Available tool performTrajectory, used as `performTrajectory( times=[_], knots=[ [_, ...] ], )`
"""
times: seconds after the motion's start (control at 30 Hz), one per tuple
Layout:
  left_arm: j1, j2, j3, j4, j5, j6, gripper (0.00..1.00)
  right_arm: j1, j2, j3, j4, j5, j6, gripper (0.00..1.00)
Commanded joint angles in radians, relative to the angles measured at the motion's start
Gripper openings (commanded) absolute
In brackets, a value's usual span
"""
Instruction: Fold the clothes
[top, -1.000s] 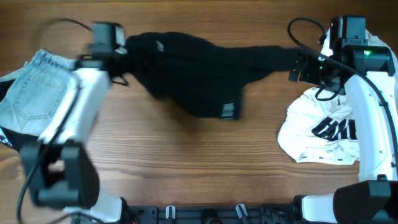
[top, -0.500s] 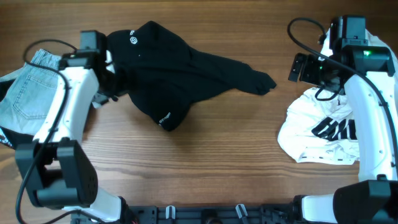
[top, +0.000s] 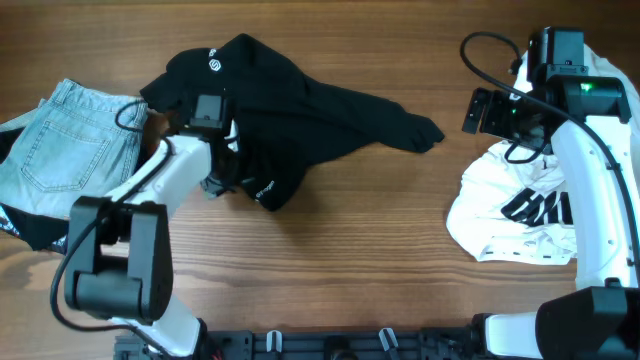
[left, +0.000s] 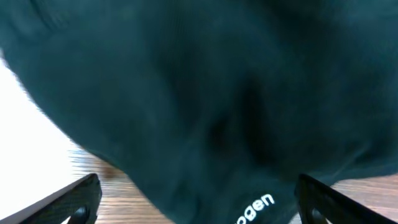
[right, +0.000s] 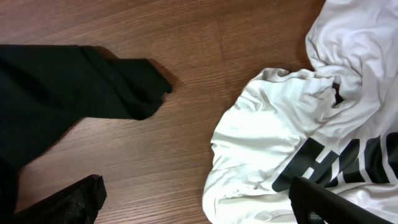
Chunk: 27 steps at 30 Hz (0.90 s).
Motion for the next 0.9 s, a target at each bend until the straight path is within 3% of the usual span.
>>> performTrajectory(
  times=[0.0,0.03,0.07,0.13,0.2,0.27,0.37,0.53,0.7,0.87],
  knots=[
    [-0.002,0.055,-0.015,0.024,0.009,-0.075,1.0,-0.001,-0.013,-0.007,0.002,-0.005,0.015,1.0],
    [-0.002,0.064,-0.015,0.033,0.005,-0.075,0.96,-0.001,-0.013,-0.007,0.003,-0.005,0.015,1.0],
    [-0.002,0.07,-0.015,0.04,-0.001,-0.075,0.86,-0.001,-0.013,-0.007,0.002,-0.005,0.015,1.0],
    [-0.001,0.075,-0.014,0.047,-0.01,-0.075,0.4,-0.001,-0.013,-0.007,0.001,-0.005,0.015,1.0],
    [0.005,0.068,-0.01,0.028,-0.034,-0.064,0.04,-0.001,-0.013,-0.007,0.002,-0.005,0.014,1.0],
    [0.023,0.047,-0.002,-0.032,-0.055,-0.063,0.04,-0.001,-0.013,-0.007,0.002,-0.005,0.014,0.99],
    [0.078,-0.014,0.023,-0.187,-0.065,-0.011,0.04,0.0,-0.005,-0.007,-0.005,-0.02,0.011,0.89],
    [0.196,-0.155,0.031,-0.333,-0.069,-0.011,0.04,0.0,0.051,-0.008,-0.016,-0.202,-0.074,0.84],
    [0.29,-0.265,0.031,-0.346,-0.072,-0.012,0.04,0.043,0.154,-0.008,-0.063,-0.307,-0.193,0.84],
    [0.299,-0.273,0.028,-0.325,-0.072,-0.011,0.04,0.175,0.279,-0.008,-0.087,-0.312,-0.251,0.9]
  ],
)
